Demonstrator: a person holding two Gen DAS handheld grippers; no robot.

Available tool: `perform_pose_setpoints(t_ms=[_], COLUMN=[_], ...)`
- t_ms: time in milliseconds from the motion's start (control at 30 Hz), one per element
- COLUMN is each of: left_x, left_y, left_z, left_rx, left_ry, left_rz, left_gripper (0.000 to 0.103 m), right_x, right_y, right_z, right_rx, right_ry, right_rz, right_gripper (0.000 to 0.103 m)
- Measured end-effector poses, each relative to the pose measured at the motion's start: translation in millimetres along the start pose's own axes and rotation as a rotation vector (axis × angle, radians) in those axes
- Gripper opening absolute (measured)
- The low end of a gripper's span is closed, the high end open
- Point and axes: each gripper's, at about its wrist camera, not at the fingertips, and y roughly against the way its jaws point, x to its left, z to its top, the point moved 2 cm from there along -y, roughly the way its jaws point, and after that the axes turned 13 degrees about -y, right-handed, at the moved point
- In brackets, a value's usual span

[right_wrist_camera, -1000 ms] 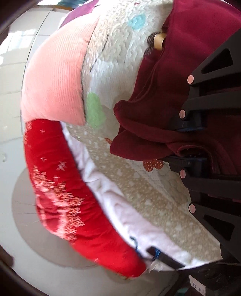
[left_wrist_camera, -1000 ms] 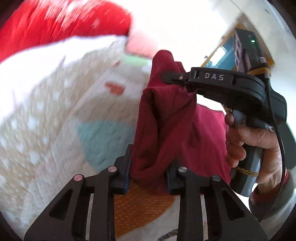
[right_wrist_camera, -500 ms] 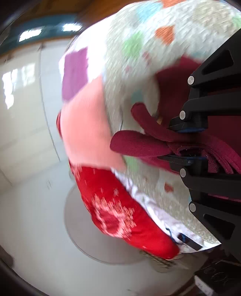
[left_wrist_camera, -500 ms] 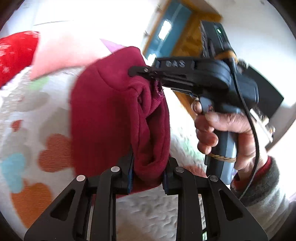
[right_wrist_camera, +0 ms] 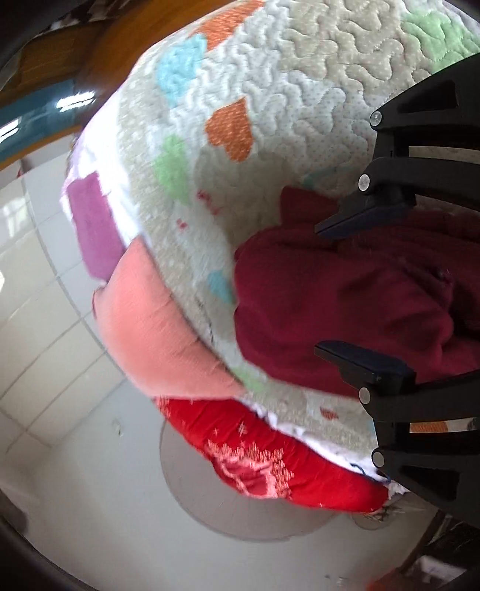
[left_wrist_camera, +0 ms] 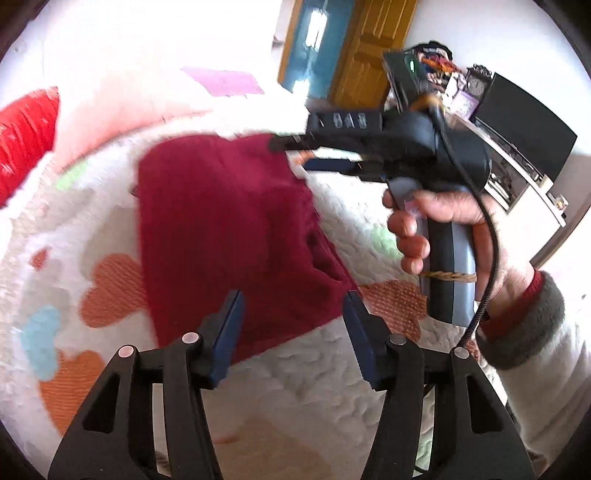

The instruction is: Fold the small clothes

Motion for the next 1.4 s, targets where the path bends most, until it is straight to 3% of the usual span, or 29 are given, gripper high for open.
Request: perform_pose_setpoints(t_ms=[133, 200, 233, 333, 400, 500, 633, 667, 700, 767, 833, 867, 900, 933, 1067, 1133, 1200, 1400], left_x=[13.0, 23.6, 27.8, 25.7, 9.8, 0.6, 6.5, 8.5, 9.4, 8.6, 4.3, 2.6, 2.3, 2.7, 12.1, 21.3, 28.2, 32.0], left_y=[8.1, -3.1, -12.3, -37.6, -52.0, -57.5, -54.8, -54.2, -55.1, -54.1, -48.2, -45.5, -38.9, -32.0, -18.7, -25.6, -31.2, -30.7], left_z=[-8.6, -10.7, -13.9, -26.5, -30.5, -32.9, -35.1, -34.9, -34.6, -35.8, -34.0, -35.1, -35.0, -35.5, -38.2, -40.6, -45.4, -52.0], left_rx=[-0.019, -0.001, 0.014, 0.075, 0.105, 0.096, 0.090, 0.088, 0.087, 0.086, 0.090, 0.092, 0.089, 0.079, 0.048, 0.070, 0.078, 0.078], left_ry=[0.050, 0.076, 0.089, 0.105, 0.084, 0.021, 0.052, 0.059, 0.065, 0.070, 0.072, 0.072, 0.076, 0.081, 0.103, 0.147, 0.194, 0.221], left_rz=[0.087, 0.114, 0.120, 0.082, 0.092, 0.139, 0.113, 0.108, 0.106, 0.112, 0.119, 0.118, 0.112, 0.103, 0.134, 0.138, 0.125, 0.137], left_gripper=[0.055, 0.055, 0.055, 0.055, 0.055, 0.055, 0.055, 0.055, 0.055, 0.055, 0.055, 0.055, 0.055, 0.055, 0.055, 0.055, 0.055, 0.055], right_x=[7.1, 14.2, 16.7, 14.0, -0.5, -4.9, 7.6, 12.6, 17.6, 27.4, 32.2, 31.7, 30.6, 28.6, 23.7, 8.3, -3.9, 6.6], right_y=[-14.8, -21.9, -22.3, -24.6, -37.5, -34.4, 3.2, 15.1, 21.7, 24.8, 19.1, 9.1, 0.8, -1.8, 19.9, 9.6, 0.8, 30.5], right_z=[-5.7, -10.0, -11.0, -4.1, 0.5, -1.9, -8.7, -15.8, -24.5, -40.8, -53.1, -59.4, -63.2, -66.4, -77.1, -82.6, -85.2, -86.3], right_rx=[0.034, 0.013, -0.009, -0.040, -0.014, -0.006, -0.038, -0.029, -0.009, 0.022, 0.052, 0.068, 0.079, 0.076, 0.007, 0.026, 0.045, 0.001], right_ry=[0.060, 0.146, 0.195, 0.250, 0.224, 0.209, 0.149, 0.135, 0.130, 0.132, 0.138, 0.154, 0.170, 0.183, 0.210, 0.202, 0.157, 0.122], right_rz=[-0.062, -0.148, -0.195, -0.267, -0.323, -0.320, -0.233, -0.172, -0.131, -0.078, -0.082, -0.116, -0.154, -0.184, -0.174, -0.236, -0.229, -0.207], right_gripper=[0.055, 0.010, 0.008, 0.008, 0.008, 0.008, 0.012, 0.027, 0.049, 0.062, 0.062, 0.049, 0.019, 0.016, 0.015, 0.015, 0.015, 0.015])
